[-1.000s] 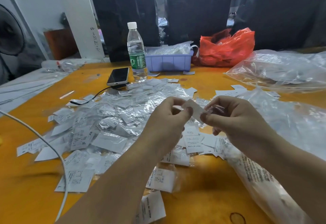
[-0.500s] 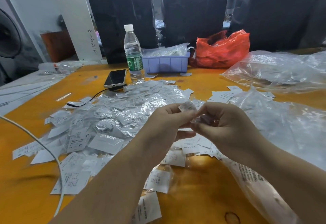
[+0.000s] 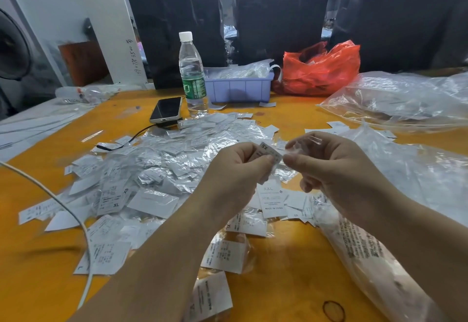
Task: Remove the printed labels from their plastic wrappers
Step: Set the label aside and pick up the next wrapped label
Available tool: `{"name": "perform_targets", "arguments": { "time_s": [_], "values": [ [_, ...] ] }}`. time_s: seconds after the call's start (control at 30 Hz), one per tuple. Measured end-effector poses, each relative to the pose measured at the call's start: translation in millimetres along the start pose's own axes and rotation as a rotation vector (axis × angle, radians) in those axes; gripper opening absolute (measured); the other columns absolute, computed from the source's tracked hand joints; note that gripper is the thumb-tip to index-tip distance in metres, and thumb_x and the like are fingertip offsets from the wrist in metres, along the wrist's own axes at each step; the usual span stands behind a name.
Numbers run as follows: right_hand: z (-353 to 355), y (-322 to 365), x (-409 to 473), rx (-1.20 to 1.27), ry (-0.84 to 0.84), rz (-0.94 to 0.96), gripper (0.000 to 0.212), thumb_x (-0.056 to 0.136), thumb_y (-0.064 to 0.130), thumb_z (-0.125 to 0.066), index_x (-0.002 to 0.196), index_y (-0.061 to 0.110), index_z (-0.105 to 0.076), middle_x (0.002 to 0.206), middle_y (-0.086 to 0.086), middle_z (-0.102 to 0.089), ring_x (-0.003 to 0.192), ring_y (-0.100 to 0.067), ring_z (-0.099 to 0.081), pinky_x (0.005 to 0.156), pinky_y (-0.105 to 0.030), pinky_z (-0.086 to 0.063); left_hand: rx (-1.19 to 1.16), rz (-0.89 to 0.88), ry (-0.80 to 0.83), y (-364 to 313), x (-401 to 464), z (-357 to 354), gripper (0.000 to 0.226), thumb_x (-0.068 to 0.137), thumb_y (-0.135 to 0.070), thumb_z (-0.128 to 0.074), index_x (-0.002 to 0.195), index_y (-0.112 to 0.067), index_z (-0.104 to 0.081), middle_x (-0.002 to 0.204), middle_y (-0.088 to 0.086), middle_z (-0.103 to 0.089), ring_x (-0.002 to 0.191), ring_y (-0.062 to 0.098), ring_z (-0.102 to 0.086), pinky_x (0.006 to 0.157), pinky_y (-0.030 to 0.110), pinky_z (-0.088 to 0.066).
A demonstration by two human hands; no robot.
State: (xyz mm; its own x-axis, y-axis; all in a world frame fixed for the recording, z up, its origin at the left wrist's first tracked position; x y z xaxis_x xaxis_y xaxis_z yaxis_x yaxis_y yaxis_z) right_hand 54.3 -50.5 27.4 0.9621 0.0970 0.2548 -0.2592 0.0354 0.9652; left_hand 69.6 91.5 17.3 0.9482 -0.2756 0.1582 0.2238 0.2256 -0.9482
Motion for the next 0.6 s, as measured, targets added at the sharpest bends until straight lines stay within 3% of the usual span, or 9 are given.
{"name": "perform_targets", "arguments": {
  "time_s": [0.1, 0.23, 0.37, 0.47, 0.6],
  "values": [
    [-3, -6, 2, 0.135, 0.042, -0.095, 0.025, 0.071, 0.014, -0.079, 0.088, 0.008, -0.061, 0.056, 0.004, -0.040, 0.046, -0.009, -0.035, 0.045, -0.024, -0.040, 0.038, -0.016, 0.030, -4, -1, -3, 0.014, 0.093, -0.022, -0.063, 0.085, -0.012, -0.071, 0.056, -0.013, -0.052, 0.056, 0.005, -0.047, 0.057, 0.021, -0.042],
    [-10, -13, 2, 0.244, 0.093, -0.181, 0.016, 0.077, 0.020, -0.057, 0.088, 0.009, -0.061, 0.057, 0.001, -0.040, 0.047, -0.012, -0.037, 0.044, -0.026, -0.038, 0.057, -0.038, 0.068, -8, -4, -8, 0.018, 0.092, -0.021, -0.064, 0.090, -0.004, -0.070, 0.064, -0.002, -0.051, 0.062, 0.013, -0.045, 0.061, 0.032, -0.039],
    [-4, -18, 2, 0.166, 0.026, -0.157, 0.012, 0.090, -0.001, -0.055, 0.084, 0.004, -0.065, 0.052, -0.003, -0.048, 0.046, -0.014, -0.040, 0.046, -0.027, -0.039, 0.062, -0.032, 0.076, -9, -5, -9, 0.022, 0.091, -0.026, -0.066, 0.090, -0.004, -0.069, 0.067, 0.002, -0.049, 0.063, 0.014, -0.044, 0.061, 0.032, -0.039],
    [0, -17, 4, 0.180, -0.003, -0.135, 0.004, 0.079, 0.005, -0.068, 0.077, 0.008, -0.067, 0.056, -0.004, -0.056, 0.046, -0.012, -0.042, 0.046, -0.025, -0.042, 0.055, -0.013, 0.066, -7, -4, -6, 0.016, 0.091, -0.021, -0.064, 0.090, -0.007, -0.071, 0.062, -0.004, -0.049, 0.061, 0.012, -0.044, 0.062, 0.031, -0.040],
    [8, -15, 4, 0.206, -0.065, -0.123, 0.016, 0.061, 0.016, -0.075, 0.073, 0.010, -0.067, 0.057, -0.003, -0.056, 0.049, -0.012, -0.044, 0.046, -0.024, -0.043, 0.008, 0.028, 0.099, -4, -5, -8, 0.015, 0.091, -0.018, -0.063, 0.094, -0.006, -0.071, 0.054, -0.012, -0.047, 0.052, 0.007, -0.043, 0.058, 0.026, -0.040]
  ]
}}
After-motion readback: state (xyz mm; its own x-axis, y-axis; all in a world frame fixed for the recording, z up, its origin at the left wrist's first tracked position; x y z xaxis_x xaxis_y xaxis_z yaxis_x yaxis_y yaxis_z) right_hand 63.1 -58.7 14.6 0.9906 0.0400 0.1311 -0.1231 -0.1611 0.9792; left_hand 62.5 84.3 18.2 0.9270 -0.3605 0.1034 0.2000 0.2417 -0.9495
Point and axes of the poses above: each hand's wrist, its own x-axis towards the middle knuckle, its own z-axis out of the back of the hand, y = z × x, the point moved 9 cm from there along x, towards the middle knuckle
